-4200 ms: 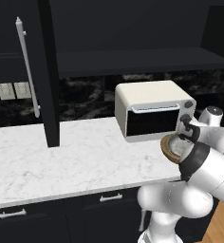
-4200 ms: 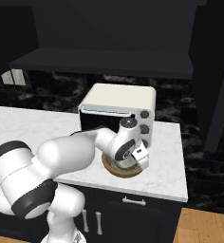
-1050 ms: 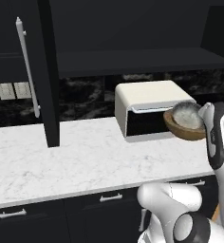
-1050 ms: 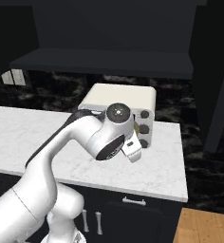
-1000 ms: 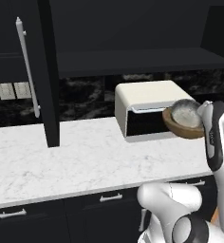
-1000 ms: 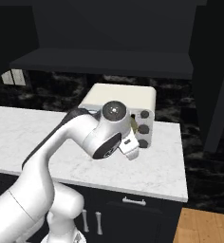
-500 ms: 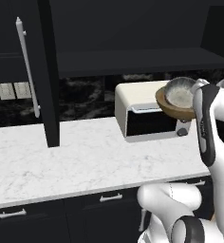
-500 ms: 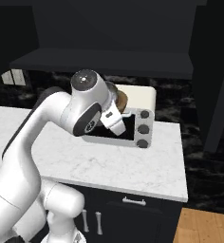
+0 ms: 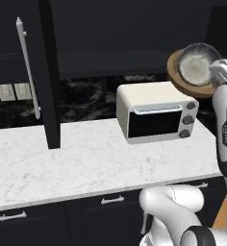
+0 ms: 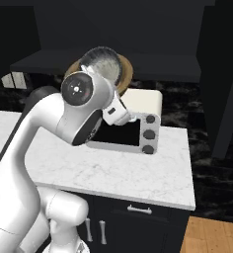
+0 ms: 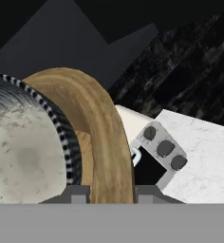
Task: Pick up the bowls on the counter and stack them on top of one another in the open cabinet. Place the smaller bowl on top of the larger bowl.
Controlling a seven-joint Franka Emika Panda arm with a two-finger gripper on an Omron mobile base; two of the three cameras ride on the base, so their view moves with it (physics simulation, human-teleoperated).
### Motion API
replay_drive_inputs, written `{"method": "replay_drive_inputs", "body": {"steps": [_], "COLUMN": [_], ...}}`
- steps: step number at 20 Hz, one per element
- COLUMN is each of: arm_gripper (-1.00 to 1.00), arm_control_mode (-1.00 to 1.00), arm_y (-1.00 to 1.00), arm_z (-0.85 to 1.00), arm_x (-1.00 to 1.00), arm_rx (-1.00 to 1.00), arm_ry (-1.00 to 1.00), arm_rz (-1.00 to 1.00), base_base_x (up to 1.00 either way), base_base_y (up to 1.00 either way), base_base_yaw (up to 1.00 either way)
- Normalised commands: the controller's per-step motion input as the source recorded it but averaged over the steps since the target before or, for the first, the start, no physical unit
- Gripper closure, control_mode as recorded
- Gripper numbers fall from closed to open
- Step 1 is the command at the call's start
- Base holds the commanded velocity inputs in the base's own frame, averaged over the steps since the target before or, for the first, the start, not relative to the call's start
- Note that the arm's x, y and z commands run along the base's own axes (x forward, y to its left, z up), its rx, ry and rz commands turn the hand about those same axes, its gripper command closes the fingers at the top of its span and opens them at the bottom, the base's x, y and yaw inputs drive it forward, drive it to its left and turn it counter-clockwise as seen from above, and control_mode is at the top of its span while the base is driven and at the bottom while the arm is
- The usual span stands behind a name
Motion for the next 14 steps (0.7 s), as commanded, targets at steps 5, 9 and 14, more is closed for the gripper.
{"method": "replay_drive_inputs", "body": {"steps": [5, 9, 14], "arm_gripper": [1.00, 1.00, 1.00], "arm_control_mode": [-1.00, -1.00, -1.00], "arm_y": [0.01, 0.02, 0.00], "arm_z": [0.87, 0.26, -0.01], "arm_x": [0.65, 0.58, 0.24], "arm_rx": [0.01, -0.02, -0.02], "arm_ry": [0.00, 0.06, 0.00], "arm_rz": [0.00, -0.01, 0.00], "base_base_x": [0.00, 0.00, 0.00], "base_base_y": [0.00, 0.00, 0.00], "base_base_yaw": [0.00, 0.00, 0.00]}}
